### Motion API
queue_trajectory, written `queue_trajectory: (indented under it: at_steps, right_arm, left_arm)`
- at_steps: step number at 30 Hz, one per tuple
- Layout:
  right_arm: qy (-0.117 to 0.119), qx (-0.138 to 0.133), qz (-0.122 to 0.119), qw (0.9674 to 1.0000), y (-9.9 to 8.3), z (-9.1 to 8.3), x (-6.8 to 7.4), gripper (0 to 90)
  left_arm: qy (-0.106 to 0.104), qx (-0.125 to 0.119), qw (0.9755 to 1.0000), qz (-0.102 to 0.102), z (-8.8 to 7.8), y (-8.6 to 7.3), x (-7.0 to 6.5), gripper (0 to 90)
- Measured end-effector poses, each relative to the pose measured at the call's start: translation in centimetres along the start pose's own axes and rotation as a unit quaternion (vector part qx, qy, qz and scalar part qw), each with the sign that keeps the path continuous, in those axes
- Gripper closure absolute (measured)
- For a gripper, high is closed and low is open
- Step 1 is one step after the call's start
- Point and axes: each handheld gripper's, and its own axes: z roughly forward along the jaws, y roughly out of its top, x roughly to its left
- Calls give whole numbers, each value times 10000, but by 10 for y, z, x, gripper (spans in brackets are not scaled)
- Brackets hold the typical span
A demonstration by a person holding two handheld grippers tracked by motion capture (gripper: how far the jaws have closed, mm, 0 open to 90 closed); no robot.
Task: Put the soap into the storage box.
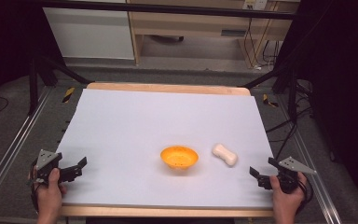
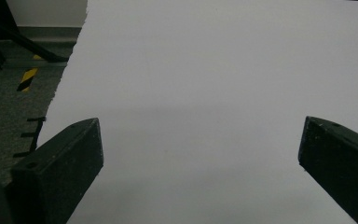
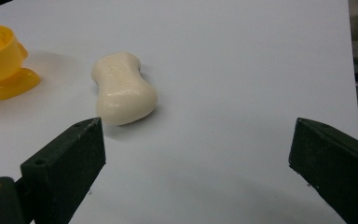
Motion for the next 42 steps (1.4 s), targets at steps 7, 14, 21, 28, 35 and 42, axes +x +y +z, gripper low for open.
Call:
queue_trajectory:
  at_steps: [7, 14, 21, 28, 35, 42]
  right_arm:
    - [20, 77, 41, 10000, 6, 0, -1, 55]
    - [-33, 741, -264, 9969, 26, 10, 5, 48]
    - [-68, 1346, -591, 9891, 42, 23, 11, 32]
    - [-121, 1959, -916, 9763, 67, 34, 14, 24]
    - [-76, 2336, -1069, 9664, 85, 42, 20, 24]
    - [20, 2726, -1280, 9536, 94, 57, 30, 24]
  left_arm:
    - [-1, -13, 10000, 10, 0, 0, 0, 0]
    - [-10, 9, 10000, 10, 0, 0, 0, 0]
    - [-19, 15, 10000, 7, 0, 0, 0, 0]
    - [-46, 38, 10000, -1, 1, 0, 1, 0]
    - [-47, 34, 10000, -6, 0, 0, 1, 0]
    - [-51, 26, 10000, -27, 0, 0, 1, 0]
